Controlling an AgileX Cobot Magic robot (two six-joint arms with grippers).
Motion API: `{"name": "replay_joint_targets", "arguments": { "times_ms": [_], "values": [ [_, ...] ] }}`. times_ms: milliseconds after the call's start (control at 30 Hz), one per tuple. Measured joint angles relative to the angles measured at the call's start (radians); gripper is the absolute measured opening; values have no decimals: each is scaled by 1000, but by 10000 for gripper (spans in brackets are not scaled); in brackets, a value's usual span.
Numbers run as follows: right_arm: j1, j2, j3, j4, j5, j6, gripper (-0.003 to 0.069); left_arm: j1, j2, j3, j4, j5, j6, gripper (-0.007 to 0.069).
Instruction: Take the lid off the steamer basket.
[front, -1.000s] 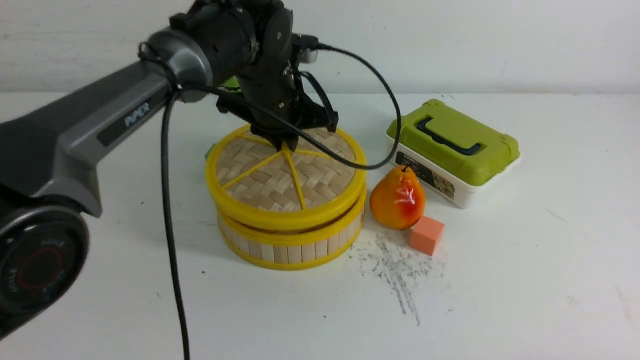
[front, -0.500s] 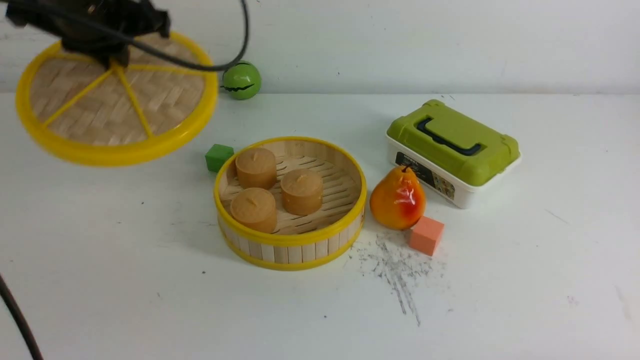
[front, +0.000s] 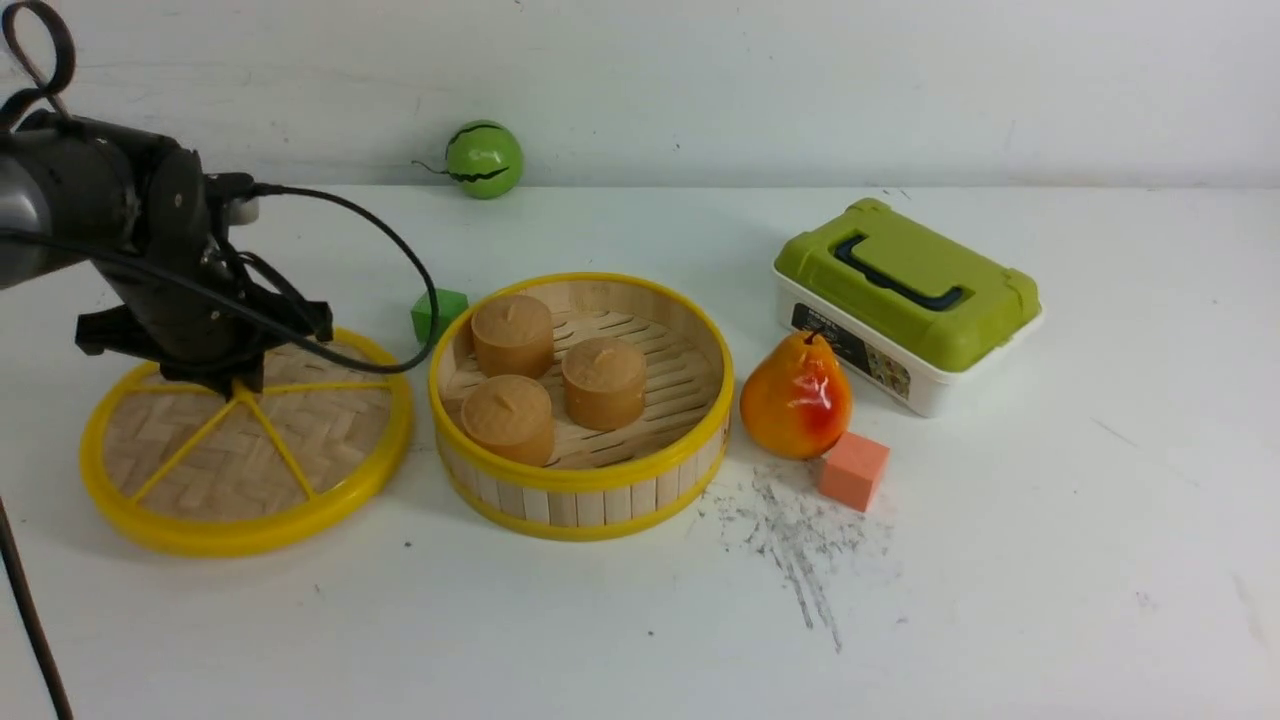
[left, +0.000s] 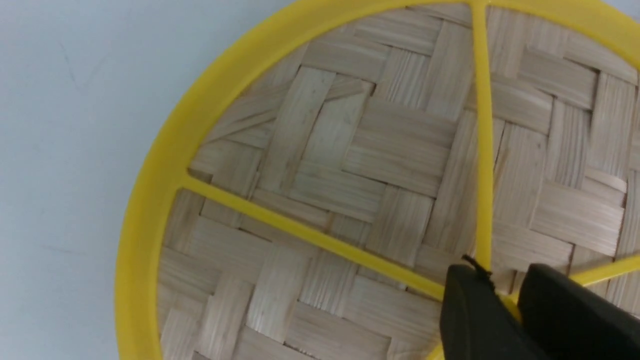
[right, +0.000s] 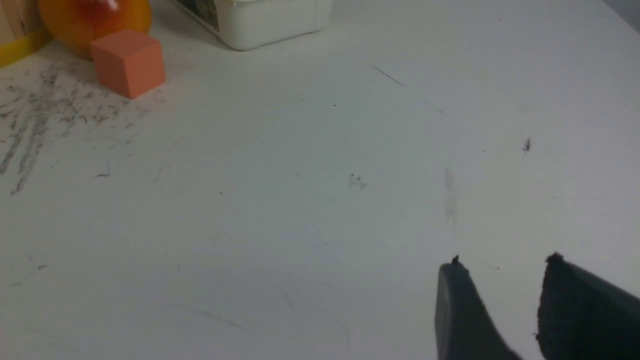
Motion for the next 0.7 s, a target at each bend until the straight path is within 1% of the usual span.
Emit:
{"name": "replay_joint_targets", "arguments": {
  "times_ms": [33, 67, 133, 167, 200, 233, 267, 300, 333, 367, 400, 433, 500, 533, 567, 600, 633, 700],
  "values": [
    [0, 0, 0, 0, 0, 0, 239, 0, 1, 0, -1, -2, 0, 121],
    [0, 0, 0, 0, 0, 0, 239, 0, 2, 0, -6, -2, -1, 158],
    [0, 0, 0, 0, 0, 0, 239, 0, 2, 0, -6, -3, -1, 200],
    [0, 0, 0, 0, 0, 0, 239, 0, 2, -2, -7, -4, -1, 255],
    [0, 0, 0, 0, 0, 0, 239, 0, 2, -6, -12, 0, -2, 293],
    [0, 0, 0, 0, 0, 0, 239, 0, 2, -8, -14, 4, -2, 307],
    [0, 0, 0, 0, 0, 0, 239, 0, 0, -13, -23, 20, -3, 342],
    [0, 0, 0, 0, 0, 0, 239, 0, -12, -14, -42, 32, -3, 355],
    [0, 0, 0, 0, 0, 0, 239, 0, -28, -14, -53, 44, 1, 349],
    [0, 0, 0, 0, 0, 0, 239, 0, -47, -14, -64, 51, 8, 335],
    [0, 0, 0, 0, 0, 0, 239, 0, -79, -14, -77, 56, 19, 303],
    [0, 0, 0, 0, 0, 0, 239, 0, -86, -14, -84, 57, 24, 296],
    [0, 0, 0, 0, 0, 0, 239, 0, -222, -14, -133, 57, 73, 153],
    [0, 0, 0, 0, 0, 0, 239, 0, -282, -14, -151, 54, 92, 94],
    [0, 0, 0, 0, 0, 0, 239, 0, -282, -14, -153, 52, 96, 94],
    [0, 0, 0, 0, 0, 0, 239, 0, -392, -14, -175, 37, 124, 4],
    [0, 0, 0, 0, 0, 0, 239, 0, -404, -14, -177, 37, 124, -3],
    [0, 0, 0, 0, 0, 0, 239, 0, -560, 1, -190, 9, 143, -13]
  ]
}}
